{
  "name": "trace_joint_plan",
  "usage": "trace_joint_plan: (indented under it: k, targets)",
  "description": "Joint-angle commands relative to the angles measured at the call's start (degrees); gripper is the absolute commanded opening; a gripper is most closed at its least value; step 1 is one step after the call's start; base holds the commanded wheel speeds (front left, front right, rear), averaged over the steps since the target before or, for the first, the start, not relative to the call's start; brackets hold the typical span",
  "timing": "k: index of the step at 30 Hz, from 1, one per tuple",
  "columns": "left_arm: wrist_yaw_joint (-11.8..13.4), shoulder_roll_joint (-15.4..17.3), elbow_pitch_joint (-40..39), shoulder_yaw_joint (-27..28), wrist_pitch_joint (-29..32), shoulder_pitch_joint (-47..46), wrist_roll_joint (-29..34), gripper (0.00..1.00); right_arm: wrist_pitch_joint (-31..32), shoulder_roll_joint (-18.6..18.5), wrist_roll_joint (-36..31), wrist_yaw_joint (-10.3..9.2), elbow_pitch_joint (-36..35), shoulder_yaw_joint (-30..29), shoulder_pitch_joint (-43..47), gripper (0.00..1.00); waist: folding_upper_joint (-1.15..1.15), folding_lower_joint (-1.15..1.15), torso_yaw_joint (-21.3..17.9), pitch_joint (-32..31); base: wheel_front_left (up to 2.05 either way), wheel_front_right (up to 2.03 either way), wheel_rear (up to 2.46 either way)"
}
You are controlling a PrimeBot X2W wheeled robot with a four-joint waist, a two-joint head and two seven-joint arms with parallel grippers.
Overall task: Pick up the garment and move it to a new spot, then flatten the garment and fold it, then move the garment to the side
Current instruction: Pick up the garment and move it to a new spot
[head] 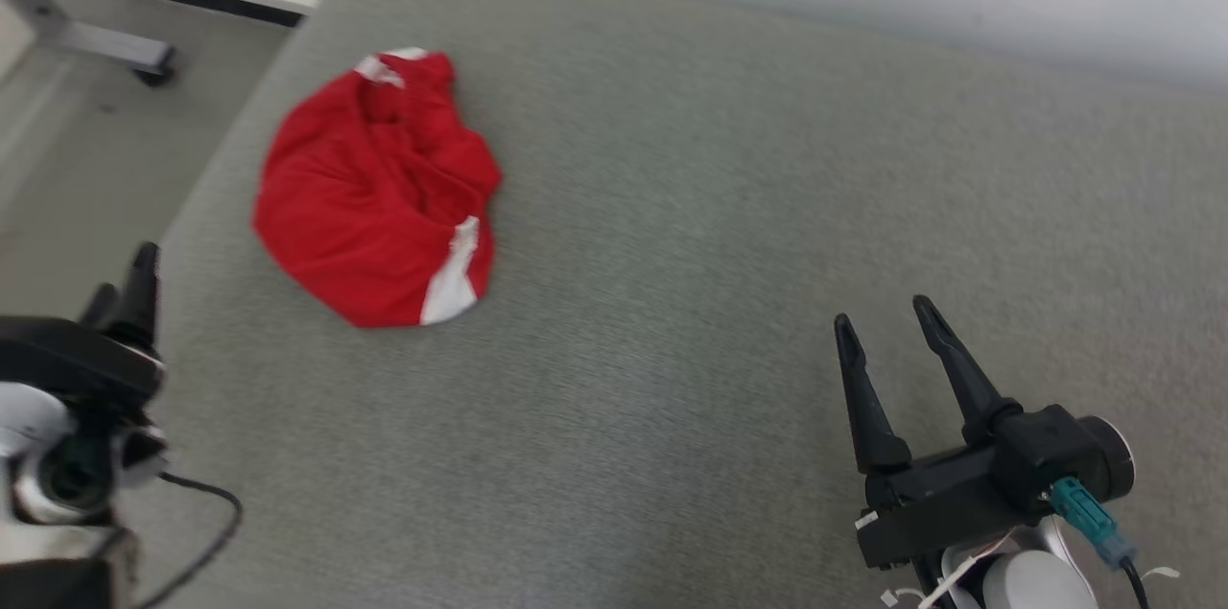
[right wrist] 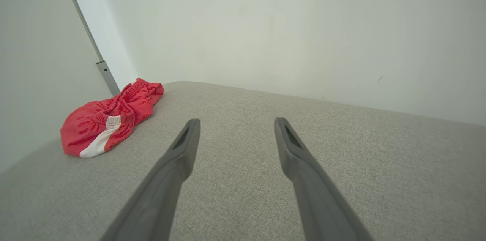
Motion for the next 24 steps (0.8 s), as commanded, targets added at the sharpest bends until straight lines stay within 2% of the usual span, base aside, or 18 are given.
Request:
trace_joint_plan:
  k: [1,4,9,15,17,19,20,21,22,23,24]
  targets:
    - [-0.3,1.1,0.2,0.5,1.5,-1.4,-0.8,1.0,0.0,-0.4,-0.3,-0.16,-0.3,0.4,-0.9,1.0,-0.01,-0.01,-12.6,13.1,0.0,0.0,0.0]
    - [1.4,4.1,-0.3,3.3,7.5,-4.1,-4.9,1.0,-0.6,-0.5,0.0,-0.16,-0.9,1.0,-2.4,1.0,-0.01,-0.01,-15.3,16.0,0.0,0.0,0.0]
    - [6.4,8.5,-4.0,7.9,15.4,-6.1,-9.6,1.0,-1.8,0.1,1.1,-0.15,-1.1,1.6,-4.1,1.0,-0.01,-0.01,-19.3,19.6,0.0,0.0,0.0]
    - [12.8,10.8,-6.8,8.7,24.3,-5.4,-11.1,1.0,-3.4,0.4,1.7,-0.16,0.1,2.0,-5.5,1.0,-0.01,-0.01,-22.0,21.5,0.0,0.0,0.0]
    - [15.4,11.4,-7.5,7.6,28.9,-3.1,-10.7,1.0,-4.0,0.4,2.1,-0.16,1.0,2.0,-5.9,1.0,-0.01,-0.01,-22.7,21.3,0.0,0.0,0.0]
    - [17.0,11.1,-7.6,6.4,32.7,-1.1,-10.6,1.0,-4.2,0.4,2.2,-0.16,1.7,2.0,-5.9,1.0,-0.01,-0.01,-22.9,20.8,0.0,0.0,0.0]
    - [17.4,10.4,-7.8,5.6,34.7,0.0,-10.9,0.87,-4.3,0.4,2.3,-0.16,2.0,2.0,-5.8,1.0,-0.01,-0.01,-23.0,20.4,0.0,0.0,0.0]
    - [17.7,9.8,-8.4,4.9,36.4,1.4,-11.2,0.49,-4.4,0.3,2.5,-0.16,2.2,2.0,-5.8,1.0,-0.01,-0.01,-22.9,20.1,0.0,0.0,0.0]
    - [17.9,9.5,-9.1,4.6,37.6,2.2,-11.4,0.34,-4.5,0.3,2.7,-0.16,2.5,2.0,-5.7,1.0,-0.01,-0.01,-22.9,19.6,0.0,0.0,0.0]
    - [18.1,9.4,-9.8,4.4,38.2,2.9,-11.4,0.0,-4.5,0.4,2.7,-0.16,2.7,2.0,-5.7,1.0,-0.01,-0.01,-22.8,19.3,0.0,0.0,0.0]
    - [17.6,9.4,-10.7,4.0,38.7,3.8,-11.4,0.0,-4.7,0.3,2.7,-0.16,2.9,1.9,-5.6,1.0,-0.01,-0.01,-22.7,18.7,0.0,0.0,0.0]
